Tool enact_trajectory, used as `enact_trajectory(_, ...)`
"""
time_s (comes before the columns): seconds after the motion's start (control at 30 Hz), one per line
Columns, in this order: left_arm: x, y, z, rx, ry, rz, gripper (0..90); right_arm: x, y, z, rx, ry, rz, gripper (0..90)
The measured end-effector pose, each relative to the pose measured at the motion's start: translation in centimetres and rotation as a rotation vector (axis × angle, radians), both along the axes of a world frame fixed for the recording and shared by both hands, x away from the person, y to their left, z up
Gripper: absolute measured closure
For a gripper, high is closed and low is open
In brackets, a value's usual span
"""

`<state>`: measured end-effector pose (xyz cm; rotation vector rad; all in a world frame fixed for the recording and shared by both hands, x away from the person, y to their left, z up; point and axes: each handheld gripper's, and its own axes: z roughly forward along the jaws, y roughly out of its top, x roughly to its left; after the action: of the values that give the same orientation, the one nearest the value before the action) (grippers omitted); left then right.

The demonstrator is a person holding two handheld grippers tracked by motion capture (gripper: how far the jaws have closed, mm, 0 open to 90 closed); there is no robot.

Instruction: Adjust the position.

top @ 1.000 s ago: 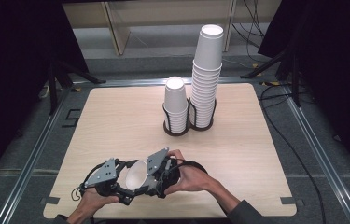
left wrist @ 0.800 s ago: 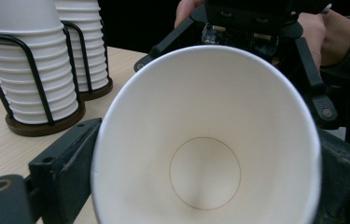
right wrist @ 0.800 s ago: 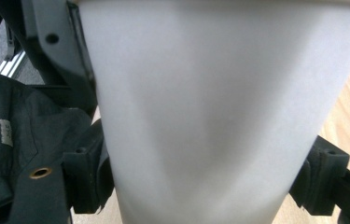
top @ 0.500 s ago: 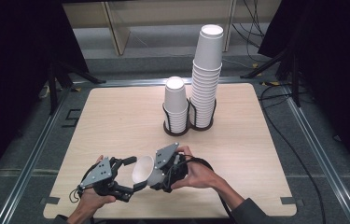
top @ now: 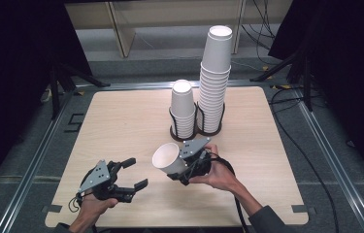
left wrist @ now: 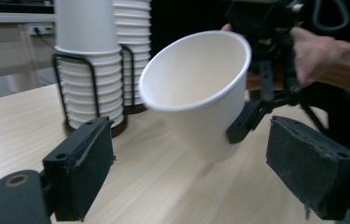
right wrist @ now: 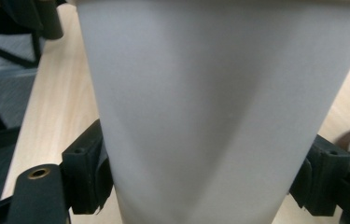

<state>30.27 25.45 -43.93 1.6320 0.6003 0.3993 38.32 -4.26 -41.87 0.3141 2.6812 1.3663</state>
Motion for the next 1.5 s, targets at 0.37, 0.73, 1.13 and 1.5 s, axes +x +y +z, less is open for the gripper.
enact_trajectory(0.37,0.1,0.4,-0.1,0.014,-0.013,0.07,14.4,1.1,-3.0,-0.2,0.088,-0.034,-0.112,21.3)
enact_trajectory(0.73,0.3,0.4,0.0,0.008,-0.008,0.079,14.4,1.6,-7.2,-0.6,0.154,-0.037,-0.247,21.2)
enact_trajectory(1.13,0.5,0.3,-0.2,-0.01,-0.017,0.068,14.5,2.6,-12.7,-1.1,0.272,-0.076,-0.435,21.1)
enact_trajectory(1.5,0.4,0.4,-0.2,0.008,0.001,0.076,14.4,3.8,-17.0,-2.2,0.323,-0.115,-0.622,21.0)
